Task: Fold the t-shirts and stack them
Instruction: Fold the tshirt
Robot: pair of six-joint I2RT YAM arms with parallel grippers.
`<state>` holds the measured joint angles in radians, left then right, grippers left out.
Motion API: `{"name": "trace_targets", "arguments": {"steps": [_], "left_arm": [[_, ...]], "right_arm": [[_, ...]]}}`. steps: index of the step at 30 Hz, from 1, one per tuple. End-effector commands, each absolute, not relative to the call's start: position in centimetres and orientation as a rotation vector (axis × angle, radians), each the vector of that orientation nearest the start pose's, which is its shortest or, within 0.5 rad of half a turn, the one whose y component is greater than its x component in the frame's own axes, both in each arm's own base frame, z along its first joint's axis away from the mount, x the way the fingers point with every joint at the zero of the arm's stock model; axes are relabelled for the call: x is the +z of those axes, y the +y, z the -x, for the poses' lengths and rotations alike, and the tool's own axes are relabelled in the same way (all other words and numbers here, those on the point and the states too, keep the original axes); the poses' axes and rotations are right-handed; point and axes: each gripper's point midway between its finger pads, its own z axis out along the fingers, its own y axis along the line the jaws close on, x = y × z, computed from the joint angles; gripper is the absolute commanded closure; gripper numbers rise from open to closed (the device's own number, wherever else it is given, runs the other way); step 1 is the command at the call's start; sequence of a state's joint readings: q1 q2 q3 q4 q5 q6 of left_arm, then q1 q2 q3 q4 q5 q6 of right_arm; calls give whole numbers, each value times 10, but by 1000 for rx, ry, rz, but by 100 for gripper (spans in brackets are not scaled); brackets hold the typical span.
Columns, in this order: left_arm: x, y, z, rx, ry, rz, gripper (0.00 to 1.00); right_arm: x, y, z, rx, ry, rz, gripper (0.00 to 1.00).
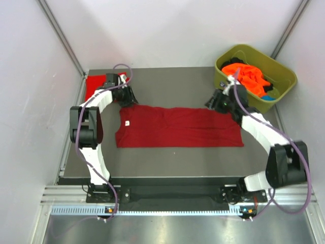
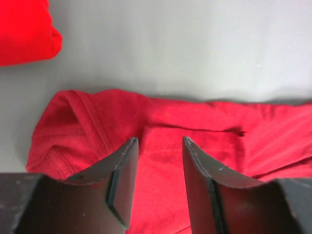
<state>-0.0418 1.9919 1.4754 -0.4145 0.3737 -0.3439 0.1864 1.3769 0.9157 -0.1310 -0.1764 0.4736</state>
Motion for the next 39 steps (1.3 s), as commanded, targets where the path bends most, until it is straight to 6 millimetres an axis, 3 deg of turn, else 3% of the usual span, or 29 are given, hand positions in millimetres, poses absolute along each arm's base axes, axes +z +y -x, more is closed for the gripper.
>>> {"name": "trace_targets", "arguments": {"steps": [1, 2, 3, 4, 5, 6, 7, 8, 10, 11, 13, 15, 16, 17, 21, 30, 33, 39], "left_arm": [[76, -102, -479, -600, 2532, 121, 54], [71, -102, -479, -580, 2548, 115, 54], [73, -101, -482, -555, 2551, 97, 54], [70, -98, -483, -530, 2559, 96, 54], [66, -98, -484, -527, 2568, 91, 54], [67, -98, -486, -529, 2562, 71, 54], [67, -101, -485, -550, 2563, 55, 54], [65, -103, -486, -569, 2562, 41, 54], [65, -108, -488, -600, 2549, 10, 55], [63, -111, -487, -625, 2554, 2, 55], [61, -113, -487, -628, 2554, -5, 58], [60, -113, -487, -626, 2554, -4, 60], [60, -113, -487, -627, 2556, -6, 68], [62, -114, -487, -632, 2551, -11, 74], [70, -114, -488, -632, 2532, -11, 100], [87, -108, -486, -586, 2500, 21, 100], [94, -103, -488, -548, 2470, 52, 100], [108, -91, -494, -500, 2411, 132, 100]], "right_arm": [[202, 206, -418, 840, 2043, 101, 49], [179, 236, -419, 881, 2097, 199, 48], [178, 251, -423, 896, 2098, 254, 47], [197, 270, -435, 911, 2047, 318, 47], [174, 295, -436, 913, 2075, 401, 46], [167, 306, -435, 921, 2101, 437, 46], [178, 320, -443, 934, 2064, 472, 46], [158, 338, -441, 950, 2093, 508, 45], [162, 356, -447, 975, 2069, 541, 45], [146, 368, -445, 984, 2093, 558, 45], [145, 380, -451, 978, 2083, 558, 45], [125, 393, -449, 991, 2115, 573, 45], [126, 399, -451, 993, 2114, 578, 45], [113, 404, -449, 990, 2138, 584, 46], [95, 407, -450, 947, 2175, 574, 49], [81, 404, -450, 920, 2194, 560, 59], [75, 404, -448, 930, 2207, 559, 66], [68, 399, -440, 932, 2218, 543, 68]]}}
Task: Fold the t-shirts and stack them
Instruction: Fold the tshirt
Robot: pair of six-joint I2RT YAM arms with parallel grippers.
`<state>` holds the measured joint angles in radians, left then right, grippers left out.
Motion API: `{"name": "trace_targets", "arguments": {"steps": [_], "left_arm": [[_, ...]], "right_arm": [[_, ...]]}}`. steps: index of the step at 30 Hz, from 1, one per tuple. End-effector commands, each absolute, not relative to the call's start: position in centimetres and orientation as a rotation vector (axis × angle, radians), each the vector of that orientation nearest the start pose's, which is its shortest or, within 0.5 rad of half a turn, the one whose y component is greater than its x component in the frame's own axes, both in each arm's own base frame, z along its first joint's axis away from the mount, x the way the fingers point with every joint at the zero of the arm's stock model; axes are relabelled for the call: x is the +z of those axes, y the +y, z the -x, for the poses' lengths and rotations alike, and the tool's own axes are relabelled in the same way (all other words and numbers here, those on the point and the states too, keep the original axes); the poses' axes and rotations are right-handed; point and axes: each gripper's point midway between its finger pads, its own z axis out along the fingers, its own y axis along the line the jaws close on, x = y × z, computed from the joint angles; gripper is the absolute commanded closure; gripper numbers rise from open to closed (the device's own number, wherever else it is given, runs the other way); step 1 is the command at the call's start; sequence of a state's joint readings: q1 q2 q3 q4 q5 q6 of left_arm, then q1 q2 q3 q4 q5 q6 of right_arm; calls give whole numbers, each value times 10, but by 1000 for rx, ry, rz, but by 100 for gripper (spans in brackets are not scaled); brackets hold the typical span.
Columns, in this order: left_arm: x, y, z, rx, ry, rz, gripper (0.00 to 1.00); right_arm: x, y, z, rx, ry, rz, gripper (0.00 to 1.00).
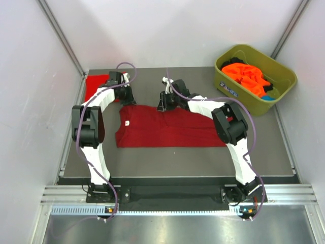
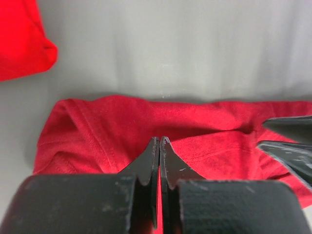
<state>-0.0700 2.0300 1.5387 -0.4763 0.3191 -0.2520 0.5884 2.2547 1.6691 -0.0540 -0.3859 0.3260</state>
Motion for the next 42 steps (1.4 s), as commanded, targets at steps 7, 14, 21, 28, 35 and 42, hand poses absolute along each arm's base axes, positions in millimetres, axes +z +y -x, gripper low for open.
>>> {"name": "trace_targets", "arguments": {"steps": [7, 14, 21, 28, 35, 42], "left_arm": [[95, -87, -492, -489, 2445, 154, 100], [92, -87, -493, -488, 2447, 157, 100], [82, -76, -493, -409, 2465, 192, 100], [74, -78, -492, -423, 2473, 202, 100], [74, -74, -496, -401, 2459, 241, 100], [53, -61, -494, -326, 2503, 328, 97]], "right_arm": [[56, 398, -439, 926, 2243, 535, 61], [48, 396, -437, 921, 2265, 524, 61], [54, 393, -441, 891, 2237, 508, 66], [58, 395, -444, 906, 2218, 493, 96], [88, 382, -447, 856, 2083, 454, 100], [90, 375, -455, 808, 2057, 409, 100]]}}
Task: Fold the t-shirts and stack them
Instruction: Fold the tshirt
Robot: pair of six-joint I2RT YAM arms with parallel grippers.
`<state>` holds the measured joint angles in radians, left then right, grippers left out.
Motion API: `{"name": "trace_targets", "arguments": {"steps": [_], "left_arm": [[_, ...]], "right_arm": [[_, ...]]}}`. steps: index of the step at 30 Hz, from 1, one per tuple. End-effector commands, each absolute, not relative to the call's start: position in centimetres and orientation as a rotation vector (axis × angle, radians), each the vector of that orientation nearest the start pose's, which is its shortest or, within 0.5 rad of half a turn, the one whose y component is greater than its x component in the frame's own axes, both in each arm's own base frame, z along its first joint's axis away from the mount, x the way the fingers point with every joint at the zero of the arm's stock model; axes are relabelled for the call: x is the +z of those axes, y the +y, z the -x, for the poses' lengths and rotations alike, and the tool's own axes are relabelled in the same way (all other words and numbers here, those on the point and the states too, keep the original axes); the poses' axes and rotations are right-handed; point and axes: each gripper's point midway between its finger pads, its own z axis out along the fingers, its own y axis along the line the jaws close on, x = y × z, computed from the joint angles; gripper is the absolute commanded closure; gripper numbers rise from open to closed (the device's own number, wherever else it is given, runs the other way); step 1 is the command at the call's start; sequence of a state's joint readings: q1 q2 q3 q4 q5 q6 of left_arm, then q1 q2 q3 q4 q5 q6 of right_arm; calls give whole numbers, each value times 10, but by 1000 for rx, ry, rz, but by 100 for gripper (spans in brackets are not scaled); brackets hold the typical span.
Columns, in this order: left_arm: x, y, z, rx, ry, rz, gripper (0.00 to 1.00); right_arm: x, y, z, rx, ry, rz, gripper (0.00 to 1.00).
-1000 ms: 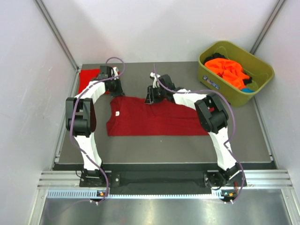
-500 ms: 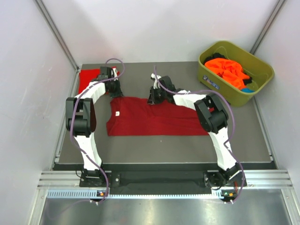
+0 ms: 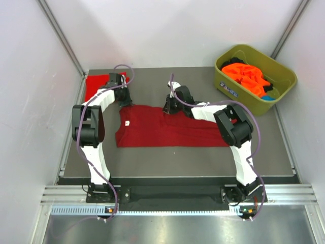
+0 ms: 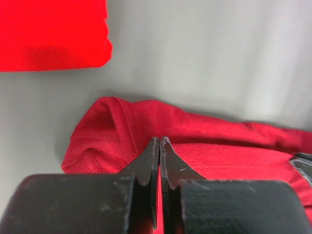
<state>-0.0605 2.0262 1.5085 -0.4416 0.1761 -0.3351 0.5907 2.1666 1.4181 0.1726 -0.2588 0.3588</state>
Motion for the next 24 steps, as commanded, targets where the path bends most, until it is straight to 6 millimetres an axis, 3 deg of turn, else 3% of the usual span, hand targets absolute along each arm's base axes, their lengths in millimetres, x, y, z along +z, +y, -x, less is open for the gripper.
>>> {"name": "trace_targets", "arguments": {"steps": [1, 3, 6, 9, 13, 15, 17, 18, 20, 21, 24], "left_arm": [[53, -62, -495, -337, 2499, 326, 96], [52, -63, -497, -344, 2498, 326, 93], [61, -63, -505, -349, 2471, 330, 79], [69, -60, -508, -321, 2466, 347, 73], [97, -44, -510, -219, 2441, 402, 66], [109, -33, -499, -139, 2445, 432, 62], [120, -29, -488, -114, 2439, 432, 56], [112, -25, -476, -84, 2472, 448, 55], [110, -24, -464, -78, 2488, 452, 53], [98, -24, -452, -75, 2525, 471, 53], [85, -22, -432, -99, 2566, 535, 52]], "right_arm": [[89, 377, -456, 811, 2058, 410, 99], [85, 378, -455, 815, 2068, 404, 95], [87, 376, -456, 809, 2064, 398, 90], [99, 374, -459, 790, 2053, 391, 83], [119, 363, -457, 746, 2052, 362, 63], [134, 351, -453, 710, 2057, 345, 58], [130, 336, -445, 669, 2100, 331, 55], [140, 328, -444, 659, 2092, 328, 53], [137, 314, -434, 625, 2149, 338, 51], [134, 309, -432, 617, 2167, 348, 50], [127, 304, -418, 617, 2200, 457, 45]]}}
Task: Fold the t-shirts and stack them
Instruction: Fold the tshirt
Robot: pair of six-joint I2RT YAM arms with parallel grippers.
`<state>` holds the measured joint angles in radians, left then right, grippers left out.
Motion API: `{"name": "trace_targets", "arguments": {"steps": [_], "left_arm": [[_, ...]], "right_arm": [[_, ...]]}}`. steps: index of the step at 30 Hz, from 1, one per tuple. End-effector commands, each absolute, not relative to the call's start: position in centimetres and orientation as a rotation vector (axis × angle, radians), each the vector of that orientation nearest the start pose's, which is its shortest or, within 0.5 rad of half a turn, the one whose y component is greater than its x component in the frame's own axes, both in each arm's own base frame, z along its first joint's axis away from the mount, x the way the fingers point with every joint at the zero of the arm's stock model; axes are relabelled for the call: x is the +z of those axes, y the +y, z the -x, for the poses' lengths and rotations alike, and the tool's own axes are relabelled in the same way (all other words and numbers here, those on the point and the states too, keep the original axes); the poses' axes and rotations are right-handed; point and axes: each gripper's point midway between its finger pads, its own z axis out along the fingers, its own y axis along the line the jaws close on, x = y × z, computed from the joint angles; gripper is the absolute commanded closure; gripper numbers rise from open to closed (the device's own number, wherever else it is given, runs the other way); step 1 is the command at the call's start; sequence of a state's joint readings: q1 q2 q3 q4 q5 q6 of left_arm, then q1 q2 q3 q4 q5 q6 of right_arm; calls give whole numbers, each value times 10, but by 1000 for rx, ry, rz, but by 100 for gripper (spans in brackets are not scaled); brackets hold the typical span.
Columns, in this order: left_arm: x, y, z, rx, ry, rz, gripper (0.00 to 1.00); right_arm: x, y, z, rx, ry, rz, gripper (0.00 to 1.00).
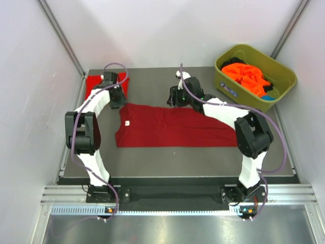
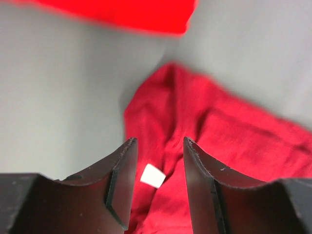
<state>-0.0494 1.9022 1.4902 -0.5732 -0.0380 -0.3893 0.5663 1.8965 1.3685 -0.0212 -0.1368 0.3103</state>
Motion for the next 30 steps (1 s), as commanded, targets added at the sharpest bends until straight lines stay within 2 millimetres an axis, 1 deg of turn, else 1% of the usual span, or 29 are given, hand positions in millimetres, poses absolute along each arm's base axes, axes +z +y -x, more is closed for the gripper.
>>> {"name": "trace_targets", "arguments": {"steps": [1, 2, 3, 4, 5, 6, 7, 8, 9, 10, 11, 12, 13, 14, 15, 16, 17, 18, 19, 20, 21, 22, 24, 26, 27, 28, 29, 30], "left_arm": [[82, -21, -427, -103, 2576, 560, 52], [82, -16, -423, -107, 2573, 591, 52], [79, -16, -415, -112, 2584, 625, 53], [80, -15, -410, -105, 2586, 638, 54], [87, -15, -402, -105, 2570, 645, 54], [92, -17, -399, -120, 2553, 646, 54], [100, -21, -397, -142, 2529, 629, 54], [114, -33, -393, -191, 2492, 579, 53], [122, -39, -391, -199, 2474, 546, 53], [129, -45, -390, -214, 2461, 526, 52], [138, -62, -387, -289, 2451, 484, 52], [138, -73, -384, -348, 2459, 475, 52], [137, -82, -381, -393, 2467, 473, 52], [129, -93, -375, -444, 2490, 461, 52], [124, -98, -373, -463, 2497, 482, 52], [116, -101, -371, -468, 2512, 489, 52], [107, -104, -367, -471, 2530, 494, 52], [95, -103, -362, -466, 2546, 523, 52], [87, -103, -360, -457, 2558, 539, 53], [75, -100, -353, -435, 2583, 564, 52], [71, -96, -353, -410, 2580, 589, 52], [65, -94, -350, -390, 2591, 604, 52], [63, -89, -347, -351, 2602, 621, 52], [75, -80, -347, -289, 2569, 626, 52], [83, -75, -348, -255, 2547, 618, 52], [96, -62, -349, -179, 2503, 627, 51], [108, -56, -353, -143, 2470, 614, 50], [116, -50, -354, -110, 2445, 617, 50]], "right_arm": [[126, 305, -415, 628, 2203, 494, 43], [123, 303, -413, 602, 2202, 558, 42], [115, 296, -411, 574, 2240, 575, 41], [116, 290, -414, 544, 2250, 580, 40], [113, 281, -418, 517, 2267, 577, 40], [112, 276, -419, 505, 2286, 566, 40], [110, 266, -417, 474, 2322, 547, 40], [113, 256, -419, 456, 2328, 514, 39], [113, 250, -419, 439, 2336, 493, 39], [108, 240, -416, 397, 2361, 473, 39], [108, 231, -416, 373, 2374, 445, 39], [105, 217, -418, 338, 2395, 409, 39], [97, 202, -417, 287, 2428, 370, 39], [92, 184, -416, 256, 2464, 323, 39], [90, 176, -416, 238, 2473, 298, 39], [79, 166, -409, 220, 2500, 280, 39], [84, 157, -411, 209, 2484, 245, 39], [83, 147, -412, 185, 2479, 215, 39], [74, 141, -405, 178, 2497, 206, 39], [78, 138, -409, 183, 2463, 184, 39], [75, 136, -407, 178, 2462, 172, 39], [66, 129, -402, 149, 2480, 156, 39], [55, 122, -399, 120, 2500, 111, 39], [41, 112, -392, 71, 2526, 64, 39], [38, 109, -390, 57, 2532, 52, 39], [33, 103, -384, 23, 2544, 24, 39], [32, 100, -382, 7, 2548, 8, 39], [30, 95, -379, -21, 2551, -11, 39]]}}
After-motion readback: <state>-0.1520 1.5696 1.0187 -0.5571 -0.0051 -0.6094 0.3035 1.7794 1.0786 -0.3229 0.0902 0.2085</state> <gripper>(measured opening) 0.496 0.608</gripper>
